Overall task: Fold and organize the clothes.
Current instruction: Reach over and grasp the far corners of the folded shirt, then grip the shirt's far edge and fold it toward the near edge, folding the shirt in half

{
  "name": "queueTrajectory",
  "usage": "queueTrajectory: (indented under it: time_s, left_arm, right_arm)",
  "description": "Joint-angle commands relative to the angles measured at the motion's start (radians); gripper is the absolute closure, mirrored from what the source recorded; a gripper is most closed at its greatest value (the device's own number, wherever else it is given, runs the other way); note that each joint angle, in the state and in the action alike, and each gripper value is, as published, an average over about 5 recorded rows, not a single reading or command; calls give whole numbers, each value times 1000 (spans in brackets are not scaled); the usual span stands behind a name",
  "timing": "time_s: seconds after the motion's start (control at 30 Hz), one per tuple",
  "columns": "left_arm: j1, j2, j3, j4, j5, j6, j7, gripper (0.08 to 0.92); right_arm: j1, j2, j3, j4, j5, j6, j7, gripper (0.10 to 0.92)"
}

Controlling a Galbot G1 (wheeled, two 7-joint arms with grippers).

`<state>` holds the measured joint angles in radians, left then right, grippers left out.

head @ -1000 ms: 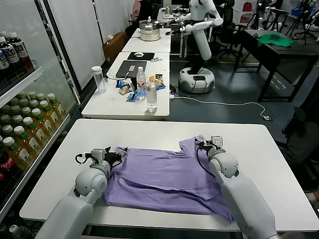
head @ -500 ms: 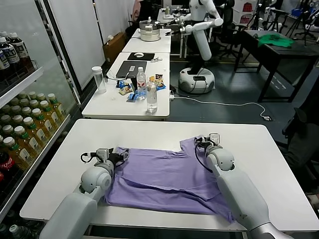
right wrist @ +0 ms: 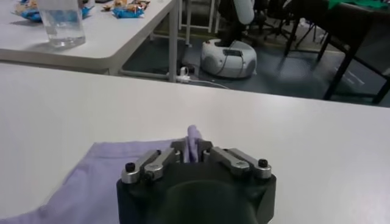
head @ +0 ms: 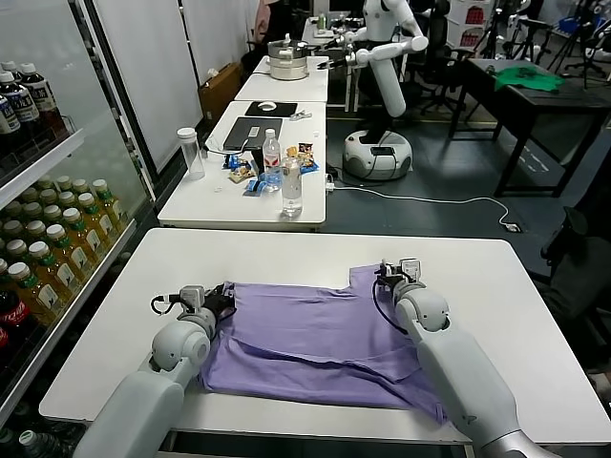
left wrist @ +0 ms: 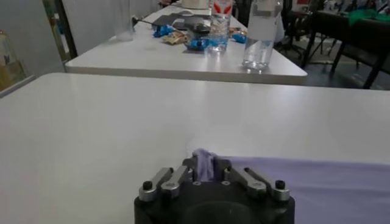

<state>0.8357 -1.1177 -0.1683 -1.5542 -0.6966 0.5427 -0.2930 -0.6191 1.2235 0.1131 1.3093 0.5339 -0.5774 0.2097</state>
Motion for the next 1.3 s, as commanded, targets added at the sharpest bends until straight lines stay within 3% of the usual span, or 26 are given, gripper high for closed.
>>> queueTrajectory:
  time_s: [0.03, 0.2, 0.7, 0.97, 1.3]
  left_arm:
    - [51, 6, -21, -80, -27, -34, 9, 843]
    - [118, 21, -60, -185, -61, -73, 13, 902]
    - [305, 78, -165, -412, -126, -66, 34, 906]
    - [373, 121, -209, -449, -149, -16, 35, 906]
    - [386, 126, -197, -425, -96, 39, 44, 906]
  right_arm:
    - [-78, -42, 27, 182, 24, -1, 3, 912]
    - [-136, -87, 74, 333, 31, -1, 8, 915]
    - [-580, -161, 322, 752, 19, -1, 5, 915]
    - [-740, -130, 406, 815, -25, 0, -2, 915]
    - [-740, -96, 382, 774, -67, -1, 6, 915]
